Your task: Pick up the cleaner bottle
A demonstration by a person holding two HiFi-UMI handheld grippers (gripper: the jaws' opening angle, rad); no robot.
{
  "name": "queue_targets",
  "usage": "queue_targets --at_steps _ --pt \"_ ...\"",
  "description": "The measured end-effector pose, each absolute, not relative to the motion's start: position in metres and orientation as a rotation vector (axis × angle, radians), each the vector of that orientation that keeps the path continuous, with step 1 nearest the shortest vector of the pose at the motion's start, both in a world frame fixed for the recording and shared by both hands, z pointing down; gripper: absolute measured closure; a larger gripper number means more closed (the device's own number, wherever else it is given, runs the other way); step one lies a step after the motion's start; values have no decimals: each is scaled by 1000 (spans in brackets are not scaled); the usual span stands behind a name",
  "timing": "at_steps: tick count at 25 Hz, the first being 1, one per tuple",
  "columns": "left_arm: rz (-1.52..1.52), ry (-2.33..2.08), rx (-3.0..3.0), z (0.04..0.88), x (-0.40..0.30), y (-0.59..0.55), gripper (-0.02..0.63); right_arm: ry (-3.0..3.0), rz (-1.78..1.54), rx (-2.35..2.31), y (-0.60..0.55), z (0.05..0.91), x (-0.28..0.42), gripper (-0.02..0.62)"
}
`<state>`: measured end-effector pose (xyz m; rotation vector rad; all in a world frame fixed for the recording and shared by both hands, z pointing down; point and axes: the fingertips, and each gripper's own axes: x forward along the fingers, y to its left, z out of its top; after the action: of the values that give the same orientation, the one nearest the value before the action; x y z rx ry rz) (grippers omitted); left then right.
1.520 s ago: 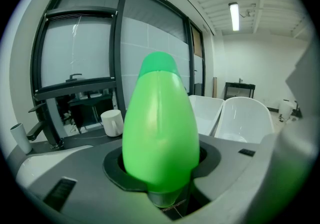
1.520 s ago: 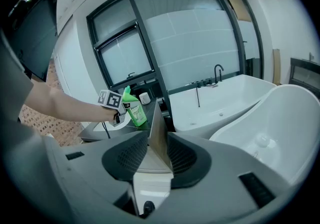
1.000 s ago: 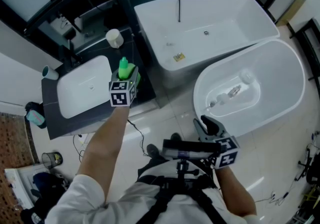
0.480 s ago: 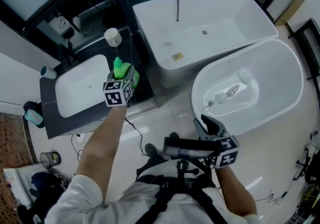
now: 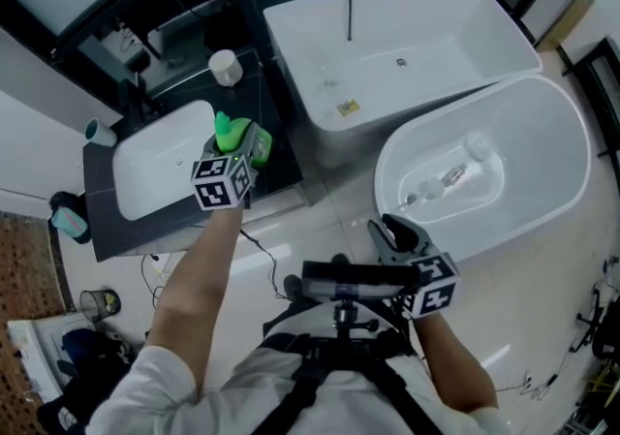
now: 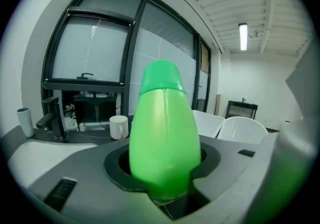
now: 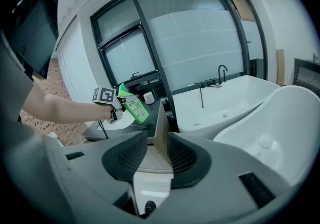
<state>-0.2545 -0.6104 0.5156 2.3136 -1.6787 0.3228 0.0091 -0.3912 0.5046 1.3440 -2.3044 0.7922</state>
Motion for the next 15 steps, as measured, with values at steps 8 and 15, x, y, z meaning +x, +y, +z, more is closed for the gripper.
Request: queue_targets --at_steps 8,15 --pt "259 -1715 2346 477 -256 -595 431 -2358 784 1324 -388 498 4 465" --pt "192 -1735 2372 447 -262 -576 431 -2399 762 1302 -385 493 -7 465"
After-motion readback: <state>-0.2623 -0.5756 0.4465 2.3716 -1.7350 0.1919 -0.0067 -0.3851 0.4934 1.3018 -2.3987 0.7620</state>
